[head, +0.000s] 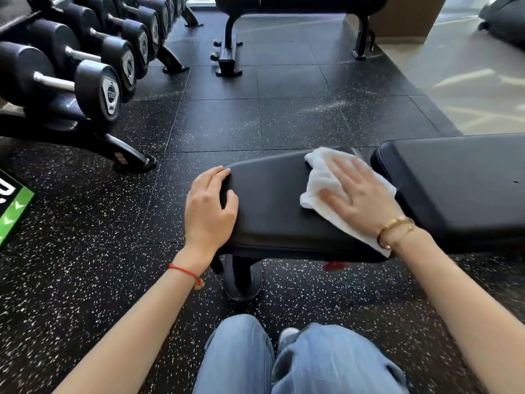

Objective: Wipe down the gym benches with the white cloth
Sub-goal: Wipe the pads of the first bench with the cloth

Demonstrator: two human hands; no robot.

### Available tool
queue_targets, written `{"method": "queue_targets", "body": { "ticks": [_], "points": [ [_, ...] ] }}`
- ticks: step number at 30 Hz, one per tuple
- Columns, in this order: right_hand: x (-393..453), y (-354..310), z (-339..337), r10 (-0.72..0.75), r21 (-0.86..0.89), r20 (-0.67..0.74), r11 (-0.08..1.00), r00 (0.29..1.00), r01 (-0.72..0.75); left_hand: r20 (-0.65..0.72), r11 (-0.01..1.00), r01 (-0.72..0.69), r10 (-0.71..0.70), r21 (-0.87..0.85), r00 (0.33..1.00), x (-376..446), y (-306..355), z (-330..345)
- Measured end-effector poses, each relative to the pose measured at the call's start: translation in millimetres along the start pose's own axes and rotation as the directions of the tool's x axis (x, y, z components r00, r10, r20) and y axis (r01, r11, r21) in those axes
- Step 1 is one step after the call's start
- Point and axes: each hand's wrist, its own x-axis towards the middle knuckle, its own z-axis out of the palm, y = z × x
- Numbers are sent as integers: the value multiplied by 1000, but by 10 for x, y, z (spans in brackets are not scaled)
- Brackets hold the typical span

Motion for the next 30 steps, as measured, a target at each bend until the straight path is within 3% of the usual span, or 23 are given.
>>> {"method": "queue_targets", "body": {
  "ticks": [3,5,7,11,16,22,30],
  "points": [
    [-137,-158,-29,-14,21,10,1000,1000,14,-1,1000,-2,2,-2,1000,2,-9,0],
    [-469,-351,-34,-133,16,-29,991,991,134,3,1000,-7,7,-4,1000,2,-16,2],
    [-794,-441,26,-245,-107,-97,966,965,235,5,1000,1,-1,4,1000,0,-13,8],
    [-834,-716,213,-231,-230,-194,955,953,185,3,1000,27,-27,5,1000,-12,19,14],
    [-521,-1192,412,-328,-273,-193,923,925,271,27,999,24,-23,-32,999,4,3,-7],
    [-918,-524,257,-221,-275,-281,951,934,143,23,1000,21,-21,-13,1000,2,-5,10],
    [-550,-950,324,-223,-156,-207,969,953,192,31,1000,22,-22,7,999,-16,11,-2]
  ]
}}
